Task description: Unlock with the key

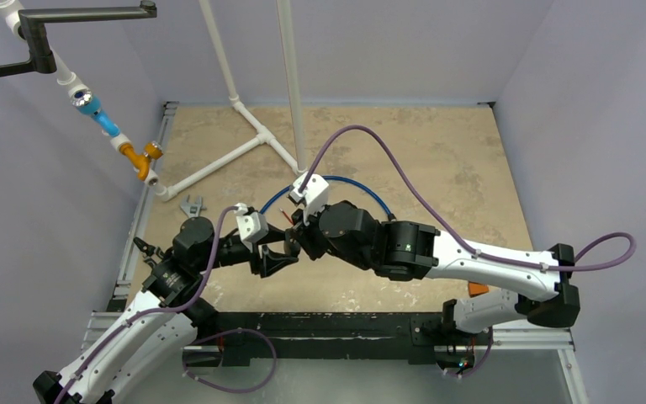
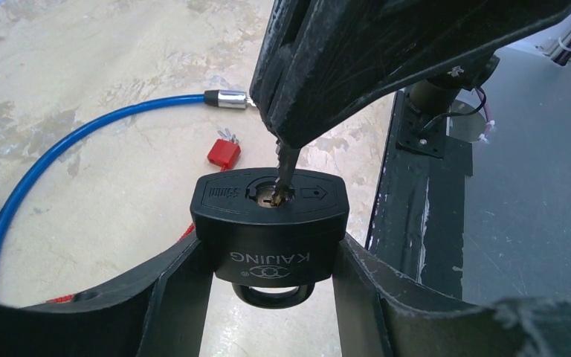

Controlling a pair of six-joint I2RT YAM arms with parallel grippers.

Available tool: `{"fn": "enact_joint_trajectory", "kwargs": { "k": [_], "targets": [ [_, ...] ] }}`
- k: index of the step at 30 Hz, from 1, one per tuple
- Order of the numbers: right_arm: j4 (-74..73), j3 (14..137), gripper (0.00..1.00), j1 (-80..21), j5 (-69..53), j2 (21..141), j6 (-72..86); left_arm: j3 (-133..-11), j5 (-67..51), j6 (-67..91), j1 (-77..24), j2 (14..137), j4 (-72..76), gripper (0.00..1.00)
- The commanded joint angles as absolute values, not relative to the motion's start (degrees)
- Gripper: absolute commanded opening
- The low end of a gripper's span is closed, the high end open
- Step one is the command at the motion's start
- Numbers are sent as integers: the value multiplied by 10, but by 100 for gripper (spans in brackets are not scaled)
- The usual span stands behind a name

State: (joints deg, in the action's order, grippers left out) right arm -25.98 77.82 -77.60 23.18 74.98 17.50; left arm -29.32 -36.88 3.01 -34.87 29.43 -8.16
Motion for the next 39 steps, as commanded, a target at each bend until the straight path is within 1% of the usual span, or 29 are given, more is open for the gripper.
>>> {"fn": "enact_joint_trajectory", "kwargs": {
  "k": [1, 9, 15, 19, 23, 26, 29, 32, 36, 39],
  "targets": [
    [-264, 778, 0, -784, 200, 780, 189, -322, -388, 40, -349, 282, 55, 0],
    [-215, 705, 0, -783, 192, 749, 198, -325, -378, 60, -344, 278, 66, 0],
    [-166, 648, 0, -783, 145, 704, 214, -331, -424, 70, -342, 277, 82, 0],
    [-147, 637, 0, -783, 117, 688, 208, -336, -453, 76, -343, 278, 87, 0],
    [-176, 665, 0, -784, 129, 704, 189, -338, -448, 72, -342, 279, 80, 0],
    [-240, 722, 0, -784, 149, 748, 191, -340, -426, 63, -343, 281, 73, 0],
    [-297, 772, 0, -784, 175, 790, 212, -339, -380, 50, -343, 282, 61, 0],
    [-325, 794, 0, -784, 205, 818, 246, -339, -366, 40, -342, 283, 56, 0],
    [-332, 799, 0, -785, 219, 825, 277, -341, -363, 41, -343, 285, 56, 0],
    [-302, 775, 0, -784, 218, 804, 279, -343, -366, 50, -343, 282, 61, 0]
  ]
}}
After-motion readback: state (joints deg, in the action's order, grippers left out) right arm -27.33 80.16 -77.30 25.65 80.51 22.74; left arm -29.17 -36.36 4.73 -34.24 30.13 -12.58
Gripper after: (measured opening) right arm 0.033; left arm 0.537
